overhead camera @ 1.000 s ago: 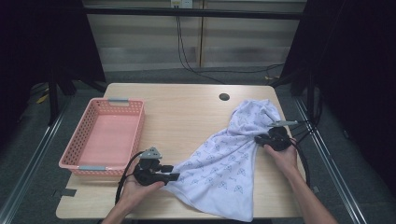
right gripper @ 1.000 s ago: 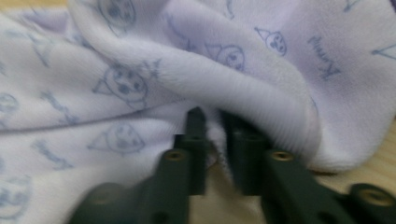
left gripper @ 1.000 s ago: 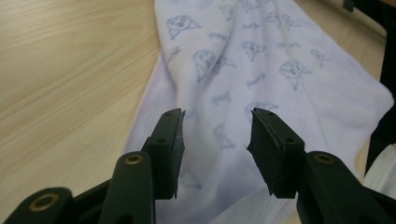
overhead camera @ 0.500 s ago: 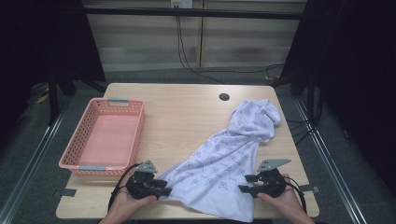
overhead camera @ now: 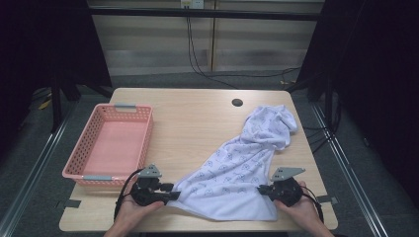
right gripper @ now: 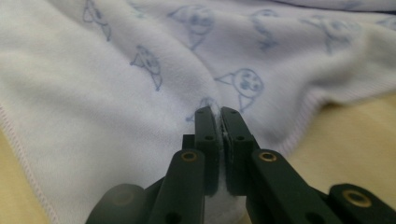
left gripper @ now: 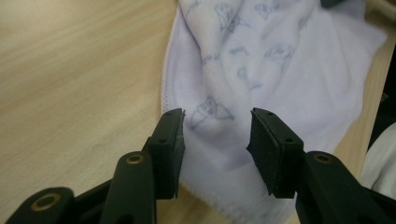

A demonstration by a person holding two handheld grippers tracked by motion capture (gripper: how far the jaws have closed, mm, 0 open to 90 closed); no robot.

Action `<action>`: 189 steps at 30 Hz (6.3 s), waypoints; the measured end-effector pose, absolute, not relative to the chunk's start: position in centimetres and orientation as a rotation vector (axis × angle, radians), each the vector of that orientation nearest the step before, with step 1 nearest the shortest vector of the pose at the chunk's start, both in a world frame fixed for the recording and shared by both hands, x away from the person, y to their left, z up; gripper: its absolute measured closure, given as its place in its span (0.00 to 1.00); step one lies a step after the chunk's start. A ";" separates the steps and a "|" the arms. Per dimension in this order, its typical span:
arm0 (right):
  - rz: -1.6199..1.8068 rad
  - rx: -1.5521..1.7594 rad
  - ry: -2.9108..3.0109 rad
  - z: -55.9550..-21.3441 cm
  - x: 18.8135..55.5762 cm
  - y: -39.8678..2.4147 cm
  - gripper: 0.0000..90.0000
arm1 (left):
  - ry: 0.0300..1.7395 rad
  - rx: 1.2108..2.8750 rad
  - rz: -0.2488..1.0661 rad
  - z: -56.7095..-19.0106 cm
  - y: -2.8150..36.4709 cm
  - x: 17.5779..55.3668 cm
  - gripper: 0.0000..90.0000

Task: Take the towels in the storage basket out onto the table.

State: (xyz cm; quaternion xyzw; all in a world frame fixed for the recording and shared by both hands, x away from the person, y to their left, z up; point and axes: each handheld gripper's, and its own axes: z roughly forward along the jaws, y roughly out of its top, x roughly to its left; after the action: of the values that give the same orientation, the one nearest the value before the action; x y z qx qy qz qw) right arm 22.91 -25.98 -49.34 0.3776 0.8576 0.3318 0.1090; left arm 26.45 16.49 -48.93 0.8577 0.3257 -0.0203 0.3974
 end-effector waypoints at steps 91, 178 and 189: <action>1.671 0.969 1.813 -18.4 32.3 -31.1 0.95 | 0.582 1.718 0.178 -23.0 15.7 34.8 0.97; 1.093 1.238 2.449 -49.3 32.9 -26.4 0.79 | 0.765 2.147 -0.030 -48.8 11.1 31.6 0.68; 1.263 1.134 2.340 -42.4 27.8 -31.0 0.99 | 0.699 2.209 -0.104 -49.2 10.9 29.4 0.98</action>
State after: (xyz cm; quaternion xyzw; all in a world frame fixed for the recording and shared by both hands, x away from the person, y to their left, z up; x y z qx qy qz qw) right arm 27.81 -31.02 -42.44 0.3892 0.8031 0.4334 0.1254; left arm 29.36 10.90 -49.17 0.8732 0.2761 -0.0410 0.3996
